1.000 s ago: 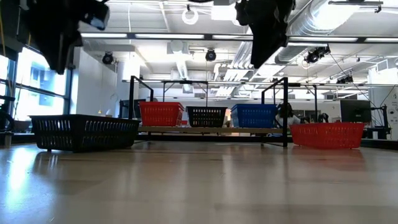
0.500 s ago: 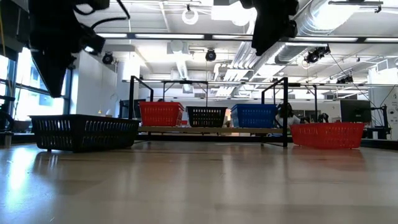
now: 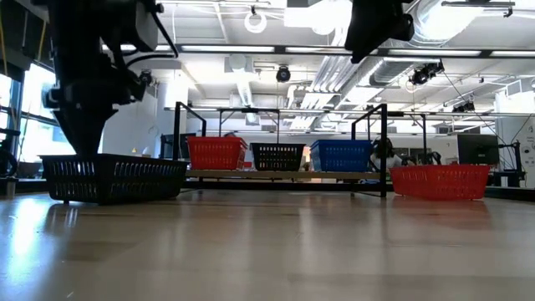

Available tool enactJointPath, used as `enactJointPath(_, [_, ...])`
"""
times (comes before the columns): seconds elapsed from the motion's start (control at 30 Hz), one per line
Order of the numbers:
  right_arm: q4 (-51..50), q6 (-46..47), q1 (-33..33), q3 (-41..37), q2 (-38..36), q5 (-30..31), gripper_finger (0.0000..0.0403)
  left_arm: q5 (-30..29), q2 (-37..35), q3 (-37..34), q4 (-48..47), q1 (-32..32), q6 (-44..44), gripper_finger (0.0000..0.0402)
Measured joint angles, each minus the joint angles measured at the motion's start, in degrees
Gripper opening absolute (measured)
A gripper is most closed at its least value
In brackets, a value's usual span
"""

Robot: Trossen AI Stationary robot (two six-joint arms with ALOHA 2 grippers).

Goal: Stack baskets on shelf by color
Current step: Stack the top black basket on top of the black basket on the shelf

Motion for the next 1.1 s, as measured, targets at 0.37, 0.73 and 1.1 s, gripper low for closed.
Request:
enactJointPath(0.37, [0.00,-6.31,-0.57,0.00,0.00,0.18,0.0113,4.16,0.17,-5.24,7.96,3.39,-4.02,0.0169])
enactJointPath(0.73, [2.10,-19.91,-0.94,-0.02,0.00,-0.21,0.0113,4.21,0.17,-5.24,12.82,3.57,-14.20,0.0052])
enactJointPath(1.1, [13.83,-39.86,-0.94,-0.02,0.02,-0.28,0.0113,3.97,0.17,-4.91,19.01,-0.81,-28.83,0.0006])
